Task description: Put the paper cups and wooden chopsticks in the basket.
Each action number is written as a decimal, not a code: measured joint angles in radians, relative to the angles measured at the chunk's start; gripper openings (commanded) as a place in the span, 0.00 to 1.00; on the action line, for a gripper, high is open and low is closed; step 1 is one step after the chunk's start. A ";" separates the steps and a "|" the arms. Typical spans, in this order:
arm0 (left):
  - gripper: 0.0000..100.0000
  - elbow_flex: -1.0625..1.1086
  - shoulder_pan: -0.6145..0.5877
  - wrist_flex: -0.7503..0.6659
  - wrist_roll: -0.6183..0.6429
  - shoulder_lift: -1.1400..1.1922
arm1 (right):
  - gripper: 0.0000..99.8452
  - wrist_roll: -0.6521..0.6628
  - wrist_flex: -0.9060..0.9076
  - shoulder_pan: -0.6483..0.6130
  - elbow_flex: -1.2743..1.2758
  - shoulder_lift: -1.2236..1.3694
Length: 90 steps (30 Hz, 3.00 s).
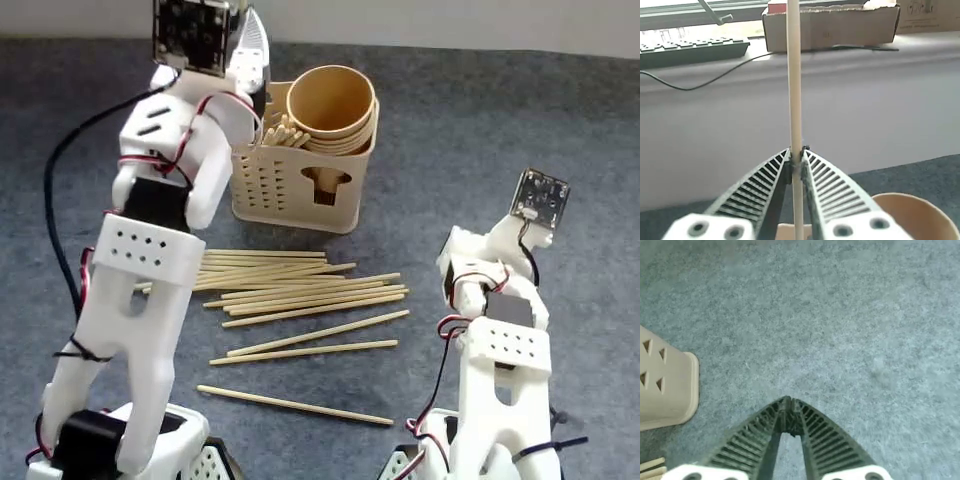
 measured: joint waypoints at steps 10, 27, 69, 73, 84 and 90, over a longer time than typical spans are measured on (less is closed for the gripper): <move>0.14 0.155 -0.066 -0.049 0.006 0.002 | 0.01 0.035 -0.075 0.000 0.031 0.000; 0.13 0.155 -0.080 0.377 0.006 -0.198 | 0.01 0.048 -0.075 0.000 0.031 0.000; 0.21 0.723 0.678 0.913 -0.269 -0.697 | 0.01 0.048 -0.077 0.000 0.066 0.002; 0.21 0.798 0.760 0.913 -0.269 -0.697 | 0.01 0.048 -0.077 0.000 0.066 0.002; 0.21 1.019 0.875 0.844 -0.299 -0.697 | 0.01 0.048 -0.077 0.000 0.066 0.002; 0.20 1.099 0.819 0.769 -0.308 -0.697 | 0.01 0.048 -0.077 0.000 0.066 0.002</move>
